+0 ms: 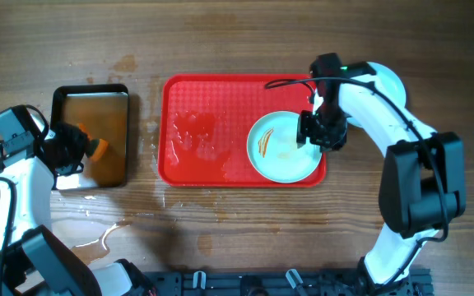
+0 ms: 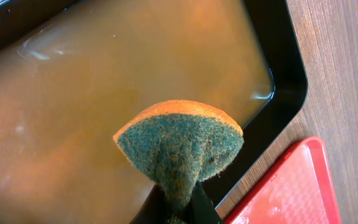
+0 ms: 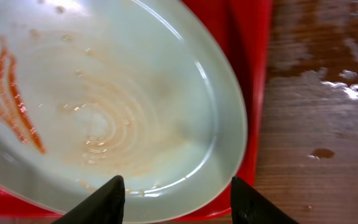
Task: Clean dirty plates on tray and stack at the side
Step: 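Grip the last plate's rim with the right gripper and pull it left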
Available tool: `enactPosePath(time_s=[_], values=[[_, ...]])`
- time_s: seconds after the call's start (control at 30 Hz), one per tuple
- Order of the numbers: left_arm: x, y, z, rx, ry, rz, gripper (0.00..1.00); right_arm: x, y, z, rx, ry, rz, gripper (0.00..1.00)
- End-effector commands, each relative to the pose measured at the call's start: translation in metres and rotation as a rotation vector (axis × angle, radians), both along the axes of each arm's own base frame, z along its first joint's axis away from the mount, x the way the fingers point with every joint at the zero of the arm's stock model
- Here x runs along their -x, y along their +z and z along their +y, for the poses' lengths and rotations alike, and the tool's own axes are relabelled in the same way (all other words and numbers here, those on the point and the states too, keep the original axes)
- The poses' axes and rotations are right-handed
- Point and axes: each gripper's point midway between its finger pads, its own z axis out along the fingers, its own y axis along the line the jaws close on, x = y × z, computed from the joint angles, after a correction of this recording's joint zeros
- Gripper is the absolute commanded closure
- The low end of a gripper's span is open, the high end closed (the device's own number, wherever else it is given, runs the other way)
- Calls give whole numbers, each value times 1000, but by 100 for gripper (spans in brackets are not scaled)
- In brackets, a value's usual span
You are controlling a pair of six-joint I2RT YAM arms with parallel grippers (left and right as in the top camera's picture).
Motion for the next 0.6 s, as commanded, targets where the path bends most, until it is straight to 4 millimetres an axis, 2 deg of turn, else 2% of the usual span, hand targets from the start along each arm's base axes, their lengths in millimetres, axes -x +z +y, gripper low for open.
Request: enactPosePath(time_s=[0.0,0.1,0.23,0.37,0.57], values=[[-1,2,-1,4,-4,-12,96,6,17,-12,114,-78,-40,45],[-1,2,-1,2,-7,-12,96,17,19,-13,120,-71,-35,44],[0,2,0,0,-5,-10,96,38,3,-14,79,-112,-77,42],[-3,4,1,-7,-5,-22,96,38,4,10,-100,-59,-168,32],[-2,3,1,-6,-6,-20,96,39,1,12,-108,-72,-163,33]])
